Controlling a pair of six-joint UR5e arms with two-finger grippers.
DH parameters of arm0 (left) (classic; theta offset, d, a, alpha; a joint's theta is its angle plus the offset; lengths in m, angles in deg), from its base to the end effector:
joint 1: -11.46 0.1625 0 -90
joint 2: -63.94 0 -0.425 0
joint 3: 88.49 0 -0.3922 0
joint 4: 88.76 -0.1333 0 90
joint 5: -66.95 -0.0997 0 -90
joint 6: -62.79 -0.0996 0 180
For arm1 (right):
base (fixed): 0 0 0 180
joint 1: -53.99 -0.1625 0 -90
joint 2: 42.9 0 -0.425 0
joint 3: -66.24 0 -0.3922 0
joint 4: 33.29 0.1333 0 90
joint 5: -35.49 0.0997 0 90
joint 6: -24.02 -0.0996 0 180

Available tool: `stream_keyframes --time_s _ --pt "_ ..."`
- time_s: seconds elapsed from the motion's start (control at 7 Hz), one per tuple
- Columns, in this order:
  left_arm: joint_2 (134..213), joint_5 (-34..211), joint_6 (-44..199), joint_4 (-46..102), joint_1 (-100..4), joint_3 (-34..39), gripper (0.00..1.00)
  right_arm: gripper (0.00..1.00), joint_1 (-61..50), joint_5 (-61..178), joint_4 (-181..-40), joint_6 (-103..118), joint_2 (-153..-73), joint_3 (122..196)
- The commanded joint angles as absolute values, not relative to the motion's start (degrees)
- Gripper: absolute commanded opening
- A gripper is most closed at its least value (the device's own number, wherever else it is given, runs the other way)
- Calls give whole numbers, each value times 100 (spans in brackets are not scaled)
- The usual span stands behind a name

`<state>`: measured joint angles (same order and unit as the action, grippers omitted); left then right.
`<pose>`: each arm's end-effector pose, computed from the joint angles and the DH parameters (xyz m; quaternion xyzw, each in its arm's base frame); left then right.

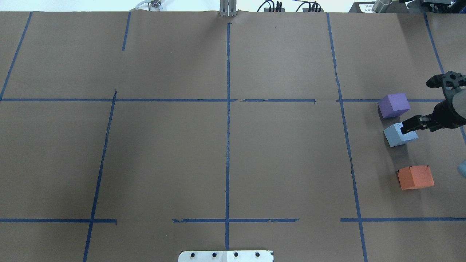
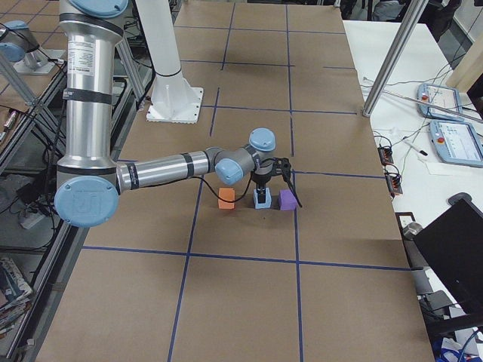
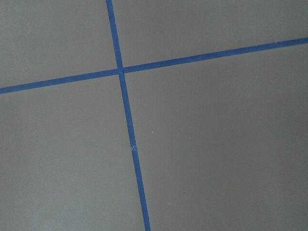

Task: Place blue block between orange and purple blocks
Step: 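Open the right gripper and withdraw the right arm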

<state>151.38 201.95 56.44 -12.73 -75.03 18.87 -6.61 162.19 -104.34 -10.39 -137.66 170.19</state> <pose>-0.0345 -0.4639 0.5559 0.0162 0.3824 0.0822 0.9202 -0.1701 -0.4522 0.5468 0.0345 -0.3812 -0.0362 0.9231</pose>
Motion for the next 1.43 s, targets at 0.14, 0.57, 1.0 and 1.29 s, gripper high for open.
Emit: stream_keyframes --time_s 0.14,0.57,1.0,1.29 --pt "15130 20186 5602 -1264 -7503 1883 100 100 -2618 16739 -12508 2392 -13974 17365" --pt "14991 20186 5654 -1282 -7503 1795 100 100 -3504 16838 -13093 3397 -14310 17373" --pt "14946 20099 5655 -1334 -7503 1716 100 100 -3495 16812 -13049 3107 -14292 17356" --pt "14735 20037 5628 -1309 -7485 1769 100 100 -3495 16802 -13049 3114 -14301 17312"
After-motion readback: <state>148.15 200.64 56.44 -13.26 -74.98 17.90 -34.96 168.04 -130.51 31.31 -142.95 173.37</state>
